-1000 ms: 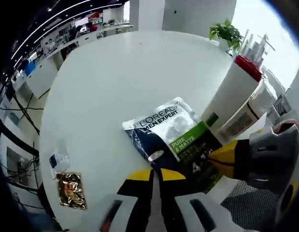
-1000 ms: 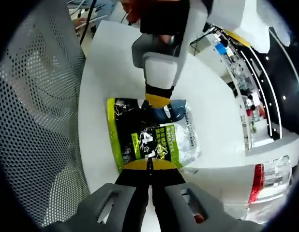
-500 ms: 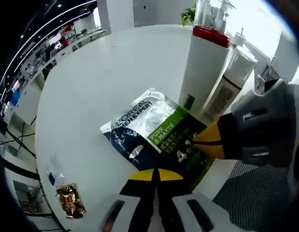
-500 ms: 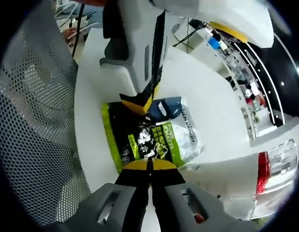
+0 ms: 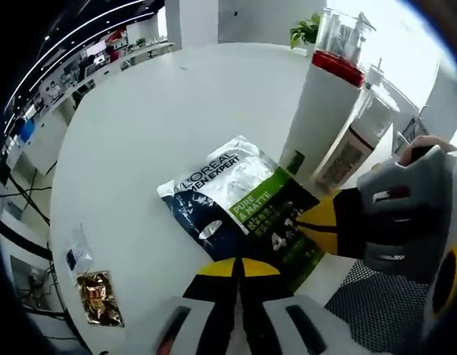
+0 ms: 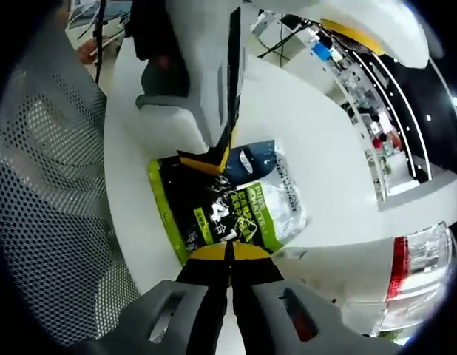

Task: Arrange the skincare products in the storage area until every visible bottle or jar stands upright without overlapping.

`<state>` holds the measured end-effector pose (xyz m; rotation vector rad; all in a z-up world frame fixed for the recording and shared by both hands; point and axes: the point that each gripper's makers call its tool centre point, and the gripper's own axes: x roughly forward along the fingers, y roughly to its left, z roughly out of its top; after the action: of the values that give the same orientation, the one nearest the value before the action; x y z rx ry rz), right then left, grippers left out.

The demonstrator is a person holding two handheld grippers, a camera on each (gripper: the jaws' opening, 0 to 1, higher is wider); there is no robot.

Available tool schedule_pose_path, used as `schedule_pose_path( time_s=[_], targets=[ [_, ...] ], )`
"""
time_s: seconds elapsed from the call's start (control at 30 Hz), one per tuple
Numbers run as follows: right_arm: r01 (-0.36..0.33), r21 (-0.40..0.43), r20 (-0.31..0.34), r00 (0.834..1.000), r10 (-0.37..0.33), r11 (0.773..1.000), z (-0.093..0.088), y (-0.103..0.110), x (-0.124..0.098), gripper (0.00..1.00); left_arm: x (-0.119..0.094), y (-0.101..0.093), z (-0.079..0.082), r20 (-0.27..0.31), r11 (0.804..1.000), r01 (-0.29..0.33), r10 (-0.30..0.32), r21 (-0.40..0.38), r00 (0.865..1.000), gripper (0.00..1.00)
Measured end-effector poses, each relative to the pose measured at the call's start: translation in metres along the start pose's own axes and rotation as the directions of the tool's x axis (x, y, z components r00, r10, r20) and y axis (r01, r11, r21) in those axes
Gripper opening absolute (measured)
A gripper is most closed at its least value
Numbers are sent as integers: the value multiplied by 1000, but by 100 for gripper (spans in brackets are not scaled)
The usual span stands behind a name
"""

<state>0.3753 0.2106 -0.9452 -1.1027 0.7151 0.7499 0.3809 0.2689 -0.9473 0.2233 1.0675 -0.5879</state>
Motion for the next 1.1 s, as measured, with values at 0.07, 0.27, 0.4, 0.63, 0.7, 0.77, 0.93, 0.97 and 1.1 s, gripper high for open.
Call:
schedule_pose_path(
  time_s=[0.07, 0.27, 0.4, 0.63, 0.7, 0.77, 0.93, 0.97, 1.1],
  targets=[
    [-29, 40, 3, 1000, 29, 999, -1, -2, 0, 0, 0, 0, 0, 1, 1000, 6, -6, -10, 1000, 1],
    [-72, 150, 21, 997, 69, 986, -2, -3, 0, 0, 0, -1, 0, 0, 1000, -1, 1, -11, 1000, 1],
    [-81, 210, 27, 997, 77, 974, -2, -4, 0, 0, 0, -1, 0, -6, 1000, -2, 2, -18, 1000, 1],
    [-8, 201, 14, 1000, 6, 980, -2, -3, 0, 0, 0, -2, 0, -6, 1000, -5, 5, -27, 1000, 1],
    [-23, 191, 7, 1000, 23, 981, -2, -3, 0, 0, 0, -2, 0, -6, 1000, -10, 10, -25, 1000, 1],
    [-37, 205, 3, 999, 37, 978, -2, -4, 0, 0, 0, -2, 0, -10, 1000, -15, 15, -18, 1000, 1],
    [-61, 231, 35, 998, 54, 971, -4, -4, 0, 0, 1, -3, 1, -44, 1000, -21, 22, 16, 999, 1],
    [-62, 243, 40, 998, 54, 968, -4, -4, 0, 0, 1, -3, 1, -54, 999, -23, 24, 22, 998, 1],
    [-71, 255, 51, 997, 60, 964, -3, -4, 0, 0, 2, -3, 2, -96, 1000, -24, 25, 17, 995, 2]
  ],
)
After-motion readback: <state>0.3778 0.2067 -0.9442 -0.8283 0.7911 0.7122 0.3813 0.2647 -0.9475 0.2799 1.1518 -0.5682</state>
